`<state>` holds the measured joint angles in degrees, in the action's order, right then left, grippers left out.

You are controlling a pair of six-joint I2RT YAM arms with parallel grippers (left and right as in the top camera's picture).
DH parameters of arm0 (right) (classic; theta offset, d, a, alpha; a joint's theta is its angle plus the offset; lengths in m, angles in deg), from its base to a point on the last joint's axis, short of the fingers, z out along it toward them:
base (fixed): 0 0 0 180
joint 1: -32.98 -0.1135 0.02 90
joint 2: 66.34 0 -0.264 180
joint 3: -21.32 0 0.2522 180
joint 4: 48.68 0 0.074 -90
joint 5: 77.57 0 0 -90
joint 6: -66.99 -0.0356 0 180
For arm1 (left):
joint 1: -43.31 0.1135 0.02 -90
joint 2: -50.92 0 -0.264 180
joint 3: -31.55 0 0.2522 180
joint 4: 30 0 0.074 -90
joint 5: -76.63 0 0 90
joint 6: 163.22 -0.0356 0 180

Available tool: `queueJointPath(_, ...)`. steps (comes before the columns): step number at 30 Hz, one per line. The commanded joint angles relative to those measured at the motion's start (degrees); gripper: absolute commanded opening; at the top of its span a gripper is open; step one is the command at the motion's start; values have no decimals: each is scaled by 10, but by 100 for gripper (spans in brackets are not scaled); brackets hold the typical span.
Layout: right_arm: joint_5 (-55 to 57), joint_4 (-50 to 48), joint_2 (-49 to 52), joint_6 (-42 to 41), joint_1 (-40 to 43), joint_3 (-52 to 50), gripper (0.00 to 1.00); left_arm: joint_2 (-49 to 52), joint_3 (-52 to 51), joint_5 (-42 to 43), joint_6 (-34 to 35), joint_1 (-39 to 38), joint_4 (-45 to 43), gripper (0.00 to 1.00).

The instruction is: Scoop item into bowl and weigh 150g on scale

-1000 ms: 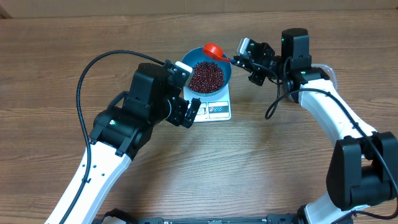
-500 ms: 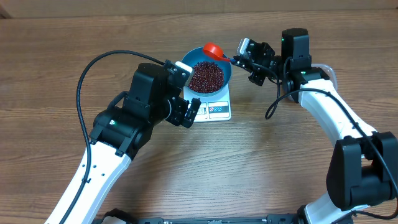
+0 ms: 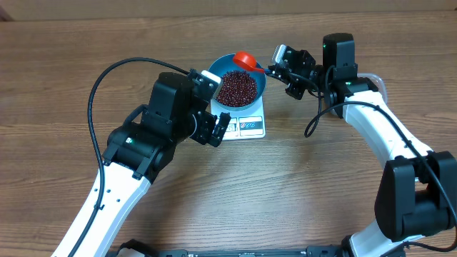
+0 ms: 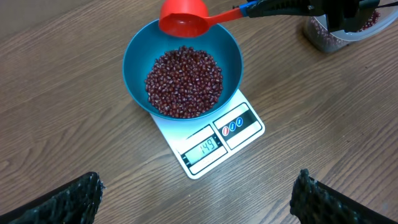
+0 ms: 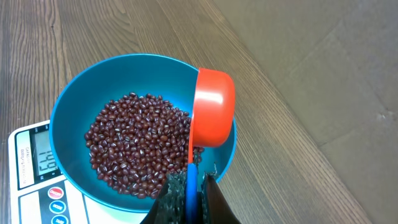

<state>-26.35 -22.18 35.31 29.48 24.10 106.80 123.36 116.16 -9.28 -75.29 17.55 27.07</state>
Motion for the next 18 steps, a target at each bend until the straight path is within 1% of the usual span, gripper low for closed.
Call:
queueJointPath(1,-4,-1,0,-4,-1,0,4,3,-4,4,-9,2,0,100)
queueJointPath(3,-10,-3,-7,-7,-1,0,4,3,-4,4,-9,2,0,100)
queueJointPath(6,-10,-4,-33,-39,-1,0,4,3,-4,4,-9,2,0,100)
queueJointPath(9,16,5,-66,-90,0,0,4,3,-4,4,-9,2,0,100)
queueJointPath(13,113,43,-113,-146,0,0,4,3,-4,4,-9,2,0,100)
queueJointPath(18,277,104,-176,-210,0,0,4,3,-4,4,-9,2,0,100)
